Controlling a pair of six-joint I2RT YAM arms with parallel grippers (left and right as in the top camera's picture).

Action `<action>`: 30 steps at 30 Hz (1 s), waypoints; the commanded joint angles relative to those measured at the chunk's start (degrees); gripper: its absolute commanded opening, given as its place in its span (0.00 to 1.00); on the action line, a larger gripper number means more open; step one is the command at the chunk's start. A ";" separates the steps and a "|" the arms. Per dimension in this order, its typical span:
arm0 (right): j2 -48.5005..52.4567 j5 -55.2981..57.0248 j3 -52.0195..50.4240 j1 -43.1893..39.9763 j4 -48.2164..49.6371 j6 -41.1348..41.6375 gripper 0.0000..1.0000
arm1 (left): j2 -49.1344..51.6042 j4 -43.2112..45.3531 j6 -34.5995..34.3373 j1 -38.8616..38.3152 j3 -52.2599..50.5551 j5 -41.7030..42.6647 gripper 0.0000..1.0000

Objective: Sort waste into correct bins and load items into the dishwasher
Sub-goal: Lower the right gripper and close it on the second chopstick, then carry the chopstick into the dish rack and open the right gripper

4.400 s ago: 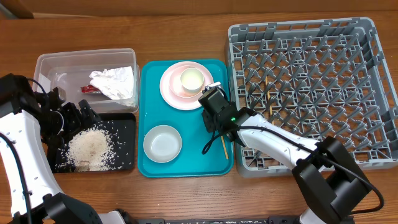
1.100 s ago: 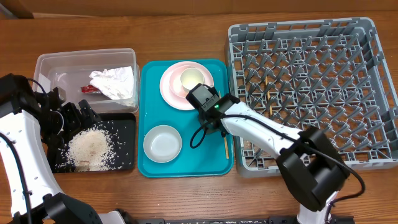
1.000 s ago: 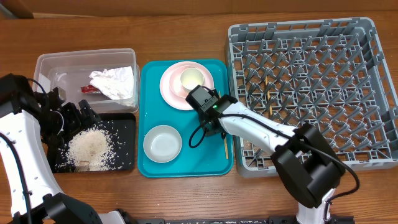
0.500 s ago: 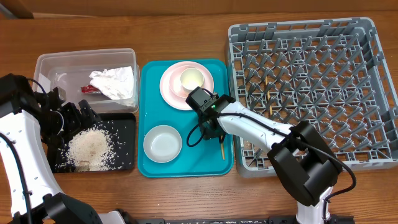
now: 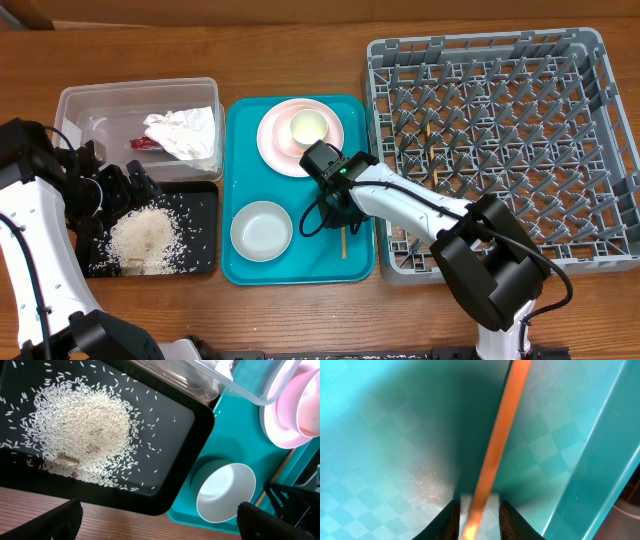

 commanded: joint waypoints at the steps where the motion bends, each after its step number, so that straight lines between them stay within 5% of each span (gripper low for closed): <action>1: 0.79 -0.96 0.39 0.22 0.13 0.09 0.22 | -0.28 0.11 0.87 -0.48 1.14 -0.13 1.00; 11: 0.76 -0.94 0.39 0.20 0.11 0.11 0.04 | -0.28 0.11 0.87 -0.48 1.14 -0.13 1.00; 30: -7.43 -0.31 14.03 -6.54 -8.28 2.84 0.04 | -0.28 0.11 0.87 -0.48 1.14 -0.13 1.00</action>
